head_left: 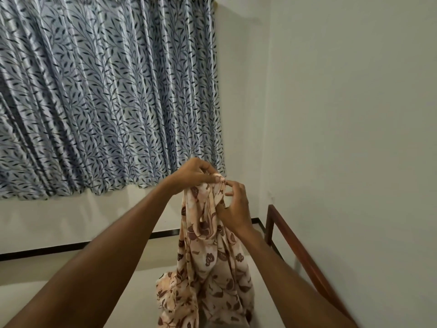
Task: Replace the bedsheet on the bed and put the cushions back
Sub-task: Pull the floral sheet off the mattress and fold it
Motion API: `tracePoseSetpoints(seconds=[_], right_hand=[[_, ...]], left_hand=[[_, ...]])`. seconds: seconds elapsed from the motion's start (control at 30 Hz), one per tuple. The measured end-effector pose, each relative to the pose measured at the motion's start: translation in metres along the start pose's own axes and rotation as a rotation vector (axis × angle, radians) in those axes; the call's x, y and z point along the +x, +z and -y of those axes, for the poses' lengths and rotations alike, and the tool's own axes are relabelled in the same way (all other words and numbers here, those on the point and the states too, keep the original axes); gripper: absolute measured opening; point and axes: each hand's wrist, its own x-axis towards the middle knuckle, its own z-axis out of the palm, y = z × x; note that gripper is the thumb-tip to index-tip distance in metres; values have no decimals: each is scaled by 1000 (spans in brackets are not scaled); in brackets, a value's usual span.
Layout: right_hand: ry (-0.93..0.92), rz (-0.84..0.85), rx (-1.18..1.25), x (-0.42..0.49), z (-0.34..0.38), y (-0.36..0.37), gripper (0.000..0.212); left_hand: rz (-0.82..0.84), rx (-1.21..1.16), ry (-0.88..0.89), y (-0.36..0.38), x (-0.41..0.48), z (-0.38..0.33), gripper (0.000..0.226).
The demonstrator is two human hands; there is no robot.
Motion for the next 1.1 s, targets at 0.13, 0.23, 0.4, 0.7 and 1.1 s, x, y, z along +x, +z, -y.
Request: tracePoseSetpoints(seconds=[0.13,0.23,0.4,0.7,1.1], right_hand=[[-18,234,-33,-8,-8,5,79],[-5,168,-91,-17,-12,14,54],[42,-111,-179,-11,-27,7,18],[111,-181,-480,-9,-18,-27,16],[608,55,-808,-79,-94,-77,21]], left_hand=[[-34,-49,-14,-8,-10,1,19],[-46,-78,-31,-14,-13,1,18],[-85,-87,-39,-29,-20,4,18],[-235,-117,-60,-47,-25,5,24],[-815,-288,-40,-90,-25,7,28]])
